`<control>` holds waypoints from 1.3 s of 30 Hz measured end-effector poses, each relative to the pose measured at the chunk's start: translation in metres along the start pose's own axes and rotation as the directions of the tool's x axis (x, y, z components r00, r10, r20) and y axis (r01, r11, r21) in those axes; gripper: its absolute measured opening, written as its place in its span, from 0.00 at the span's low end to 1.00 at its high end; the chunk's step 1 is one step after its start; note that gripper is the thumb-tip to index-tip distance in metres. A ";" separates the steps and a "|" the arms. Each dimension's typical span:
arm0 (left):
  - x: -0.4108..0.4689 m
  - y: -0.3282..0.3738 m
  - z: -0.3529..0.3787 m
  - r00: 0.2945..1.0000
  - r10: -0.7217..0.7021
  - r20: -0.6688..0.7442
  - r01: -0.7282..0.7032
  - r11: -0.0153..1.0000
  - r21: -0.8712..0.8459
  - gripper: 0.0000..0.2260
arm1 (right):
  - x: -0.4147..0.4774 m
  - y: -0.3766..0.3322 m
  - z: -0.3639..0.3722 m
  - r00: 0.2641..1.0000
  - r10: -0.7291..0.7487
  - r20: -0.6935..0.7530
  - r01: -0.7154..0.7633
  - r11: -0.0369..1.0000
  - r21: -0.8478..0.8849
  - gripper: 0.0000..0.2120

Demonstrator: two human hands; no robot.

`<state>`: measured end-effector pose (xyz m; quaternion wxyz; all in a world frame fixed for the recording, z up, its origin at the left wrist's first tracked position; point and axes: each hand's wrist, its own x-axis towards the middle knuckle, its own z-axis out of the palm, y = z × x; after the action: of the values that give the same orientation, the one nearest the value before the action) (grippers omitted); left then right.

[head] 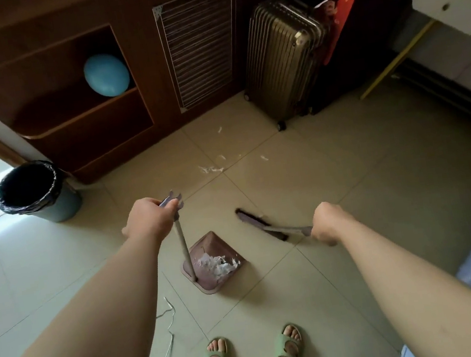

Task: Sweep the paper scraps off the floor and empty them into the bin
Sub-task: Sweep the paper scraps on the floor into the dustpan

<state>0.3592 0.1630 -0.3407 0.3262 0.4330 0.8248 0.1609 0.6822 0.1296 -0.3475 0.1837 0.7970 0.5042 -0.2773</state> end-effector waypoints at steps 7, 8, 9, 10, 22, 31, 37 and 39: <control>0.021 -0.002 -0.013 0.988 0.101 0.114 -0.101 0.995 -0.006 0.17 | -0.045 -0.022 -0.031 0.999 0.003 0.043 -0.008 0.994 0.105 0.15; 0.023 -0.002 -0.014 0.985 0.116 0.125 -0.117 0.993 -0.002 0.17 | -0.051 -0.021 -0.035 0.999 0.025 0.036 -0.029 0.992 0.120 0.15; 0.025 -0.003 -0.017 0.982 0.128 0.141 -0.129 0.992 0.000 0.17 | -0.057 -0.020 -0.037 0.999 0.043 0.027 -0.046 0.990 0.134 0.14; 0.027 -0.004 -0.019 0.977 0.140 0.160 -0.142 0.990 0.006 0.17 | -0.061 -0.018 -0.038 0.998 0.062 0.014 -0.064 0.988 0.142 0.14; 0.038 -0.021 -0.032 0.962 0.201 0.185 -0.227 0.965 0.128 0.16 | -0.055 -0.038 0.023 0.978 0.189 -0.093 -0.171 0.970 0.174 0.09; 0.037 -0.004 -0.013 0.959 0.207 0.193 -0.218 0.975 0.039 0.16 | -0.067 -0.018 0.018 0.971 0.231 0.062 -0.239 0.914 0.328 0.15; 0.024 0.038 0.010 0.943 0.256 0.211 -0.272 0.961 0.047 0.17 | -0.072 0.010 0.004 0.945 0.328 -0.008 -0.306 0.891 0.335 0.10; 0.018 0.052 0.021 0.937 0.266 0.225 -0.284 0.958 0.050 0.17 | -0.069 0.019 -0.001 0.933 0.356 -0.051 -0.320 0.886 0.335 0.11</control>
<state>0.3975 0.2076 -0.3348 0.3701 0.5717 0.7218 0.1234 0.6762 0.0736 -0.3030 0.0686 0.9060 0.3149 -0.2745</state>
